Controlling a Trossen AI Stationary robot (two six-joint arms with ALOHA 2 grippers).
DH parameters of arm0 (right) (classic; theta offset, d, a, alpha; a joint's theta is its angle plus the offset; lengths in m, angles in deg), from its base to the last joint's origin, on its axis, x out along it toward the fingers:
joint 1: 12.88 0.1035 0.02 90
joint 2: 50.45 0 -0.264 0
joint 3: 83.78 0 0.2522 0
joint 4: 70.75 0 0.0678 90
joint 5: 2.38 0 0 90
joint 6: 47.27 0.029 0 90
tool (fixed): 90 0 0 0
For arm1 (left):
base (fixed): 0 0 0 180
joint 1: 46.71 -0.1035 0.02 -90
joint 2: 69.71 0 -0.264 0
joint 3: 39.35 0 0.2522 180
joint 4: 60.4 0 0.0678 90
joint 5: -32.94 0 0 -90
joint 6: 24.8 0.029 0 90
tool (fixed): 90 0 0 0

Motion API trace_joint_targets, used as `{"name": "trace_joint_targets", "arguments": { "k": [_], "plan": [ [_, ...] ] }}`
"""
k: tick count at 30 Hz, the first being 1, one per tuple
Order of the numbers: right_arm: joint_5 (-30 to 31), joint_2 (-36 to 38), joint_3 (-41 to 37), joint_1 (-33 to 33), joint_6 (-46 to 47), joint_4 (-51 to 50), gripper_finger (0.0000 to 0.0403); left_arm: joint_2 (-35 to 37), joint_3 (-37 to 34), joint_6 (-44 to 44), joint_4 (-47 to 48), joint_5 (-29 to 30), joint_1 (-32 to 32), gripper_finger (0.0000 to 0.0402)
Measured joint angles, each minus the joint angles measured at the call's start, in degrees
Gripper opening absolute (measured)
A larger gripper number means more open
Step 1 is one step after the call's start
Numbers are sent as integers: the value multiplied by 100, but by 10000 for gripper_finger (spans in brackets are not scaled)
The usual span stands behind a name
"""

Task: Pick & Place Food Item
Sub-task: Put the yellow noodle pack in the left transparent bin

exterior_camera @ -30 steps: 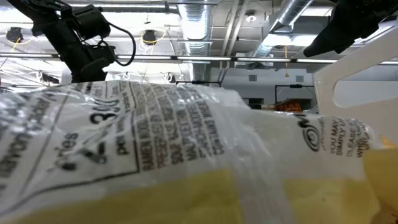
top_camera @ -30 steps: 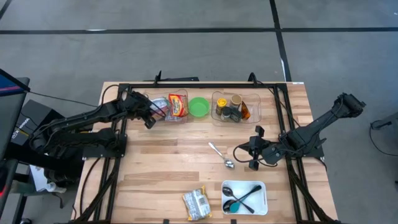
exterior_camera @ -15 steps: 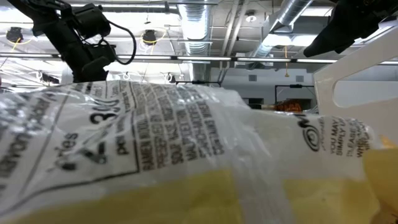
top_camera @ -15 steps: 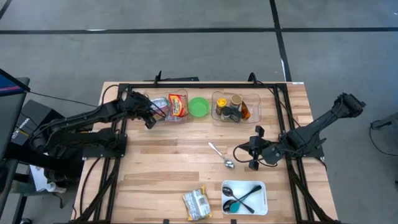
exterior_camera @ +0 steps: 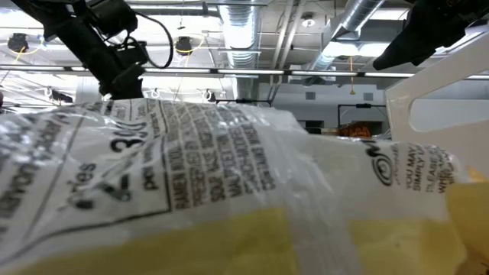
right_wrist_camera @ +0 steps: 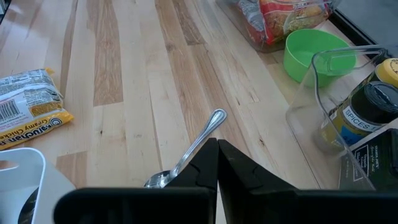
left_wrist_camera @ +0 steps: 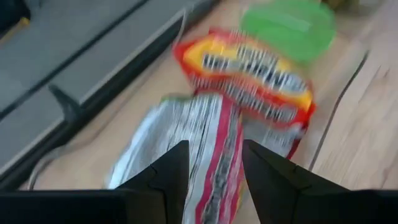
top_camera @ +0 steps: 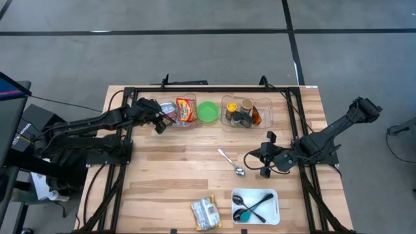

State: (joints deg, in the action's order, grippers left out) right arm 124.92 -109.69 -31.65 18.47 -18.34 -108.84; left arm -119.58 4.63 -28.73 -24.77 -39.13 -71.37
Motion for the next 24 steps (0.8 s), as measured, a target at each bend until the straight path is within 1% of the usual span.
{"name": "trace_joint_targets", "arguments": {
  "k": [4, 7, 10, 18, 21, 24],
  "plan": [
    [0, 0, 0, -1, -26, 0, 1, 0, 0, -2, -616, -42, 183, 142],
    [0, 0, 0, 0, -44, 1, 1, 0, 0, -2, -1076, -337, 408, 142],
    [0, 0, 0, 0, -44, 2, 1, 0, 0, -1, -1552, -883, 694, 142],
    [0, 0, 0, 0, -46, 0, 1, 0, 0, -11, -2821, -2749, 1728, 142],
    [0, 0, 0, -2, -46, -2, 1, 0, 0, -9, -3257, -3147, 2180, 142],
    [0, 0, 0, 0, -46, -2, 1, 0, 0, -7, -3613, -3188, 2604, 142]
  ]
}}
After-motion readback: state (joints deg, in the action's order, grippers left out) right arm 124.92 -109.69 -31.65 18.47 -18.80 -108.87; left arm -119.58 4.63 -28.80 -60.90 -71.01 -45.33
